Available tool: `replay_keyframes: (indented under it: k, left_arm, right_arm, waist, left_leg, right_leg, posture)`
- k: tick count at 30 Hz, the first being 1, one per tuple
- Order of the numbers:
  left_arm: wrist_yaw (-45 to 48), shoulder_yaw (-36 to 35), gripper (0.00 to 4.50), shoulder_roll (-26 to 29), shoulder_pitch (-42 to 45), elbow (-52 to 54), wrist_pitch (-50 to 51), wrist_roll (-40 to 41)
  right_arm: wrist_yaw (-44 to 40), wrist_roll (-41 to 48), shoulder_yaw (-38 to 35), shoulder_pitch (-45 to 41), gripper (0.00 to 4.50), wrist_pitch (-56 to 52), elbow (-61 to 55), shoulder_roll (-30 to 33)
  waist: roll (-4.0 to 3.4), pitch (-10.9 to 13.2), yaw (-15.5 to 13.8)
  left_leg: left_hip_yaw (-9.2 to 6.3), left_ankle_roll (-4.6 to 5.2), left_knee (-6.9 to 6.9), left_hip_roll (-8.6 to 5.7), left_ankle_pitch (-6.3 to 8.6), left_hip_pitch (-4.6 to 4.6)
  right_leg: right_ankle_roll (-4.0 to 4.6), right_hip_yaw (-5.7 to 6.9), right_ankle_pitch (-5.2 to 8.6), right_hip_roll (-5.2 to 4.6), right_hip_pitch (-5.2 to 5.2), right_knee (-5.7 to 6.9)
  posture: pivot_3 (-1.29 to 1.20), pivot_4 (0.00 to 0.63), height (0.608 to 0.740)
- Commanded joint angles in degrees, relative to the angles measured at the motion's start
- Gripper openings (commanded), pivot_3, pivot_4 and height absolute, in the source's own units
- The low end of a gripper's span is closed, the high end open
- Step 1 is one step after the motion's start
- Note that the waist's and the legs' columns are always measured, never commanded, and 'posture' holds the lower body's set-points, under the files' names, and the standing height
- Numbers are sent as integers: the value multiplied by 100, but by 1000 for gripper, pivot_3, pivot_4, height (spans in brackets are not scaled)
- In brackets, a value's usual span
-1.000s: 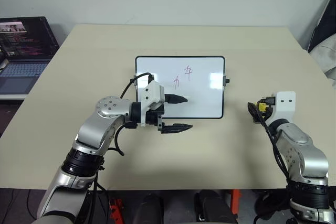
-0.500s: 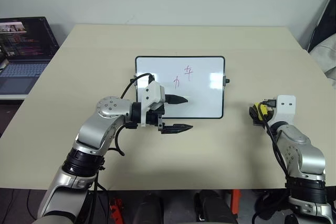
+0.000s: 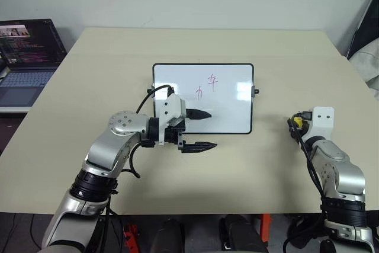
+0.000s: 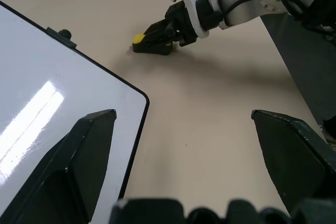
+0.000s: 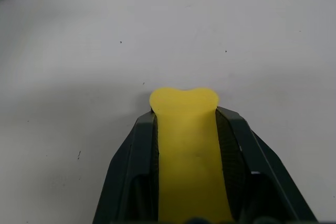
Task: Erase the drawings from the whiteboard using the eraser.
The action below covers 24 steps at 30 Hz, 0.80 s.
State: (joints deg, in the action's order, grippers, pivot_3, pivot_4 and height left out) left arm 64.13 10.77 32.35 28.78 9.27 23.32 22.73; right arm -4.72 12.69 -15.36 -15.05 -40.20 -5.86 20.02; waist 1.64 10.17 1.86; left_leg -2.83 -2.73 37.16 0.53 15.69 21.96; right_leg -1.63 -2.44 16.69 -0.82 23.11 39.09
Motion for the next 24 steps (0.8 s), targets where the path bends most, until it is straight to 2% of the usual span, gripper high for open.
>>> replay_keyframes:
  k: [1,9,12,16,24]
  left_arm:
    - [-215,-207,4500,44,-123,351,102,85]
    - [-1267,-659,4500,45,-629,811,503,-36]
    - [-1673,-842,4500,32,-633,824,587,-116]
    - [-1949,-968,4500,29,-490,702,711,-127]
    - [-2083,-968,4500,76,-23,415,954,-148]
  right_arm:
    - [-81,28,-44,39,1175,96,-316,28]
    - [-887,365,360,634,1174,378,-2027,108]
    - [-1172,197,925,655,1174,471,-2590,305]
    - [-1318,-176,1744,-68,1174,457,-2536,478]
    - [-1413,-710,2609,-1660,1173,796,-1408,36]
  waist:
    - [0,0,1]
    - [-3,-2,2]
    - [-2,-2,-4]
    - [-2,-1,29]
    - [-1,-1,2]
  left_leg:
    - [-1,0,0,0,0,0]
    - [-6,0,2,5,0,1]
    - [-11,0,12,2,0,1]
    - [-4,0,32,1,0,-1]
    - [-9,0,79,-4,0,0]
  right_leg:
    - [0,0,0,0,0,0]
    - [0,-3,0,-16,2,3]
    - [-2,4,-1,-16,-3,7]
    - [-7,10,-5,-12,-4,17]
    - [-8,13,-6,0,-4,61]
  posture:
    - [0,150,740]
    - [0,150,740]
    - [0,150,740]
    - [0,150,740]
    - [0,150,740]
